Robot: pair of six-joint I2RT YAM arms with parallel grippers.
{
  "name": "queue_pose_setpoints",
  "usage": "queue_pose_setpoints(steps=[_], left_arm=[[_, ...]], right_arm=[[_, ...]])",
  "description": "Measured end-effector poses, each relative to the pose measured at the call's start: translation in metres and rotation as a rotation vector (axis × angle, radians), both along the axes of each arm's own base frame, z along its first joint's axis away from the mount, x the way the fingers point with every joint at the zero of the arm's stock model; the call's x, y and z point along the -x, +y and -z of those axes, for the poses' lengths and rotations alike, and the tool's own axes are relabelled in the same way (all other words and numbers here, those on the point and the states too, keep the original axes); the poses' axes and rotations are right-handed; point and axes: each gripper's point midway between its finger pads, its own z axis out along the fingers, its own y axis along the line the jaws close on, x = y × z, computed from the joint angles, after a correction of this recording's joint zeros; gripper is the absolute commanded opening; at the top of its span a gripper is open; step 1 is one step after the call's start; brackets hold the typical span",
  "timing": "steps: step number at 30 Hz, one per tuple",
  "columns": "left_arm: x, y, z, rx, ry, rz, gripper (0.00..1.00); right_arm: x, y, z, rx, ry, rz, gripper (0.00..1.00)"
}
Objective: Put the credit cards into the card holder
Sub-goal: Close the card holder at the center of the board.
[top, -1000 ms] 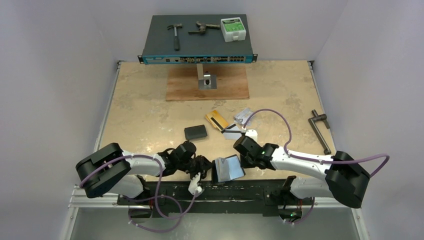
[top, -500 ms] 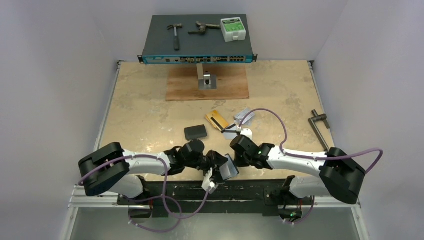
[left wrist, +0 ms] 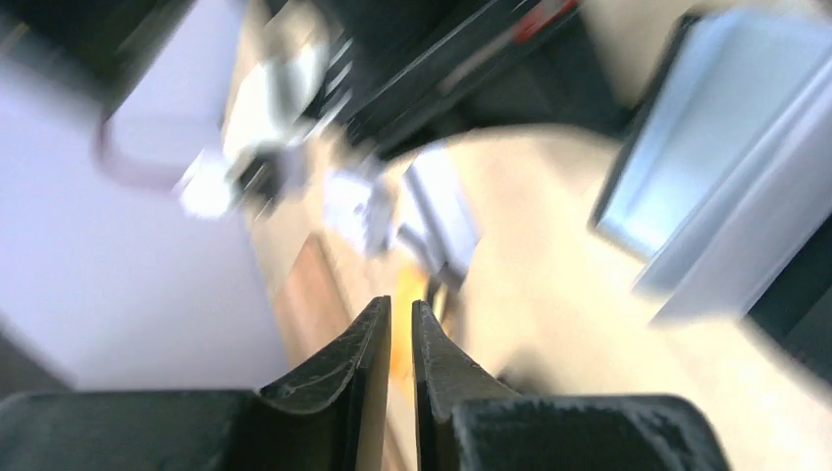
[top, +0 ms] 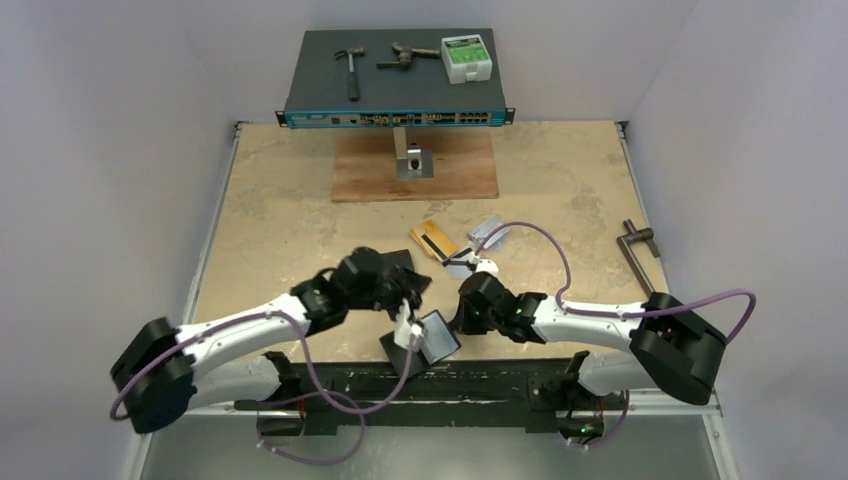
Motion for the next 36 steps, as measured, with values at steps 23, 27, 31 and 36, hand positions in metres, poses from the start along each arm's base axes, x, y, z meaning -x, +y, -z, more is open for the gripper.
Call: queue_pose_setpoints(steps=[23, 27, 31, 36], left_arm=[[0.042, 0.190, 0.107, -0.559, 0.382, 0.094, 0.23], [0.055, 0.180, 0.106, -0.546, 0.496, 0.150, 0.29], [0.071, 0.165, 0.105, -0.540, 0.539, 0.239, 0.33], [0.085, 0.134, 0.096, -0.443, 0.532, 0.348, 0.35]], right_arm=[[0.001, 0.003, 0.000, -0.041, 0.018, 0.046, 0.00], [0.001, 0.003, 0.000, -0.043, 0.020, 0.048, 0.00], [0.001, 0.003, 0.000, -0.046, 0.022, 0.053, 0.00], [0.001, 0.003, 0.000, -0.047, 0.022, 0.053, 0.00]])
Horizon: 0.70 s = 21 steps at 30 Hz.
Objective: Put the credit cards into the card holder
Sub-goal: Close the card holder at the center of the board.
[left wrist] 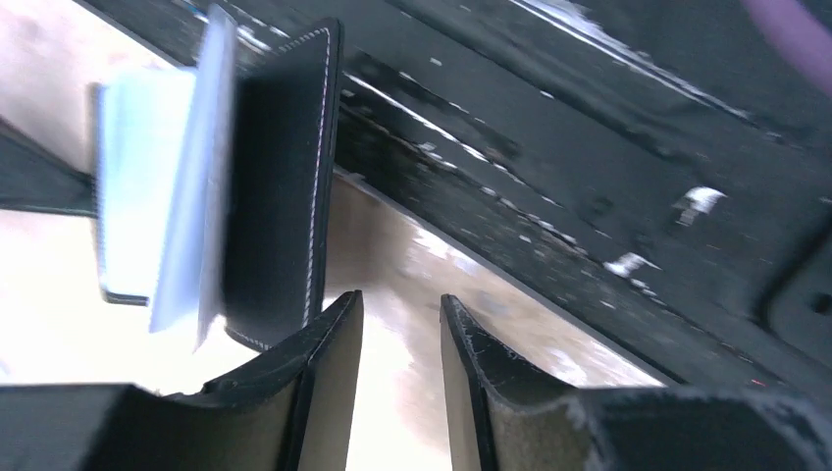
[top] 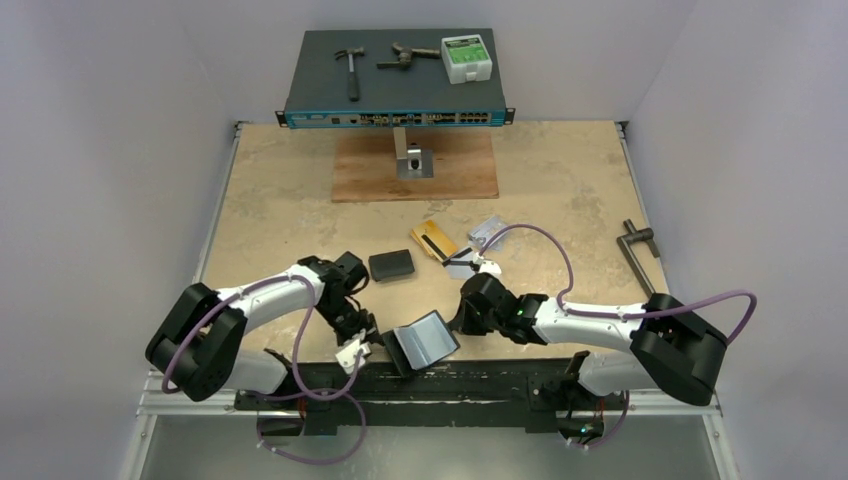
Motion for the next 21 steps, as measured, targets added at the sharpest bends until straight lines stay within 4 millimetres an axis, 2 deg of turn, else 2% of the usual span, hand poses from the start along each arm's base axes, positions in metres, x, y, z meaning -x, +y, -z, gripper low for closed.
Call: queue_pose_setpoints(steps=[3, 9, 13, 17, 21], left_arm=[[-0.003, -0.019, -0.006, 0.100, -0.017, 0.012, 0.35], [-0.022, -0.054, -0.023, 0.329, -0.131, 0.028, 0.36], [-0.027, -0.068, -0.034, 0.410, -0.199, 0.065, 0.37], [-0.024, -0.084, -0.040, 0.453, -0.253, 0.128, 0.39], [-0.022, -0.103, -0.042, 0.418, -0.277, 0.204, 0.39]], right_arm=[[0.000, 0.000, 0.000, 0.000, 0.001, -0.001, 0.00], [0.000, 0.000, 0.000, -0.001, 0.002, -0.002, 0.00], [0.000, 0.000, 0.000, -0.002, 0.001, -0.002, 0.00], [0.001, 0.001, -0.001, -0.006, 0.000, -0.003, 0.00], [0.005, -0.001, -0.001, -0.013, 0.012, -0.013, 0.00]])
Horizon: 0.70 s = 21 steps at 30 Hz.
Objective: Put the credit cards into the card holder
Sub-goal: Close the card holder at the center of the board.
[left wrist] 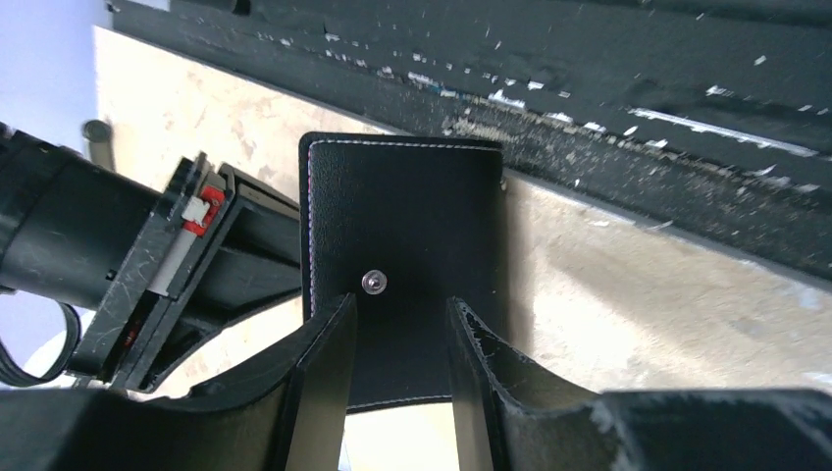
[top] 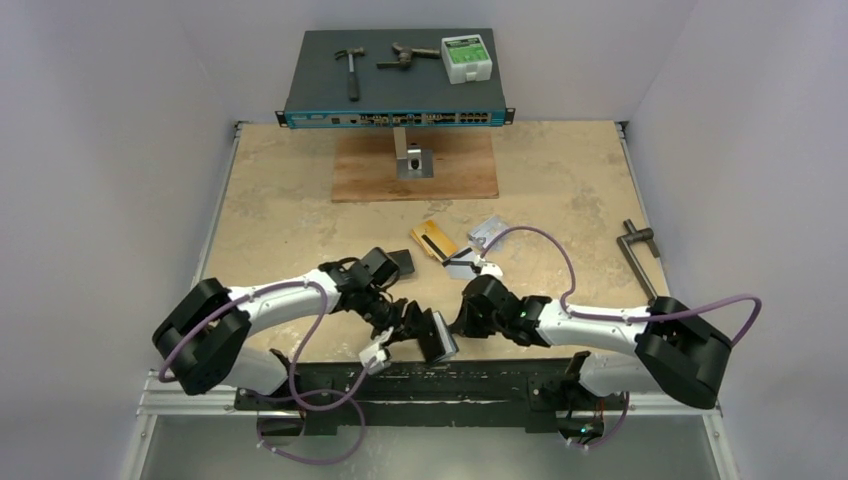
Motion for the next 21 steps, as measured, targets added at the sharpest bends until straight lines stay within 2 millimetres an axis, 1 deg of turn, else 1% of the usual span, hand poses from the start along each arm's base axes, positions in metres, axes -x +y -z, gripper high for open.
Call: queue_pose_setpoints(steps=[4, 6, 9, 10, 12, 16, 19, 21], left_arm=[[-0.007, -0.011, 0.006, -0.103, -0.026, 0.009, 0.38], [-0.011, -0.015, 0.009, -0.171, -0.025, -0.004, 0.37], [-0.016, -0.020, 0.015, -0.280, -0.017, -0.029, 0.35], [-0.017, -0.021, 0.017, -0.315, -0.016, -0.035, 0.35], [-0.017, -0.021, 0.022, -0.379, -0.008, -0.056, 0.34], [-0.014, -0.022, 0.030, -0.522, 0.021, -0.113, 0.31], [-0.017, -0.030, 0.030, -0.589, 0.038, -0.168, 0.29], [-0.021, -0.033, 0.029, -0.615, 0.057, -0.218, 0.28]], right_arm=[[0.006, -0.006, 0.000, -0.006, 0.004, -0.004, 0.00], [0.010, -0.010, -0.001, -0.004, 0.008, -0.006, 0.04], [0.016, -0.016, -0.001, -0.005, 0.018, -0.009, 0.12], [0.018, -0.018, -0.001, -0.006, 0.022, -0.008, 0.17], [0.021, -0.022, -0.002, -0.014, 0.029, -0.004, 0.32], [0.023, -0.024, -0.007, -0.041, 0.022, 0.006, 0.51], [0.025, -0.027, -0.012, -0.059, 0.016, 0.020, 0.58], [0.026, -0.031, -0.014, -0.066, 0.013, 0.030, 0.60]])
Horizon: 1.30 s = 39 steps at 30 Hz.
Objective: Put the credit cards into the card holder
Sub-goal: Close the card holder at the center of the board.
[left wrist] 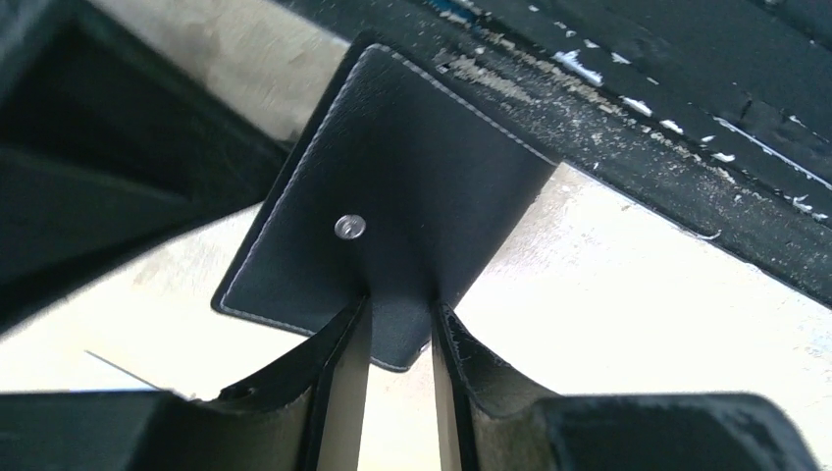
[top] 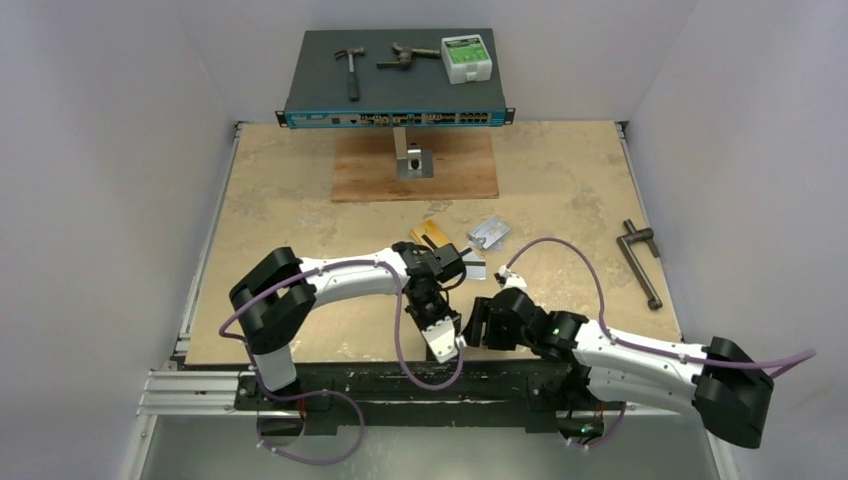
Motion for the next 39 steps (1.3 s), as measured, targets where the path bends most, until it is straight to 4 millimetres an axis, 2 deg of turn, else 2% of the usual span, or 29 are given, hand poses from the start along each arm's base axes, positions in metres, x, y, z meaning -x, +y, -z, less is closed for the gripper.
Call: queue_pose_setpoints(steps=[6, 13, 19, 27, 32, 36, 39], left_arm=[[-0.005, 0.002, -0.001, -0.057, 0.029, -0.186, 0.27], [-0.008, 0.006, 0.004, -0.111, 0.027, -0.436, 0.27], [-0.013, -0.008, -0.008, -0.104, 0.068, -0.658, 0.27], [-0.005, 0.000, 0.001, -0.101, 0.126, -0.836, 0.25], [-0.006, -0.003, -0.001, -0.049, 0.147, -0.906, 0.24], [-0.012, -0.005, -0.002, 0.027, 0.188, -0.987, 0.30], [-0.021, -0.008, -0.009, 0.094, 0.217, -1.049, 0.30]], right_arm=[[0.005, -0.015, -0.003, -0.023, -0.017, 0.034, 0.62], [0.008, -0.019, -0.002, -0.019, -0.009, 0.045, 0.61], [0.006, -0.019, -0.004, -0.020, -0.015, 0.049, 0.58], [0.001, -0.014, -0.023, -0.094, -0.064, 0.056, 0.59], [0.002, -0.010, -0.025, -0.119, -0.065, 0.047, 0.59], [0.007, -0.002, -0.024, -0.162, -0.055, 0.015, 0.55], [0.010, -0.001, -0.026, -0.206, -0.066, 0.005, 0.46]])
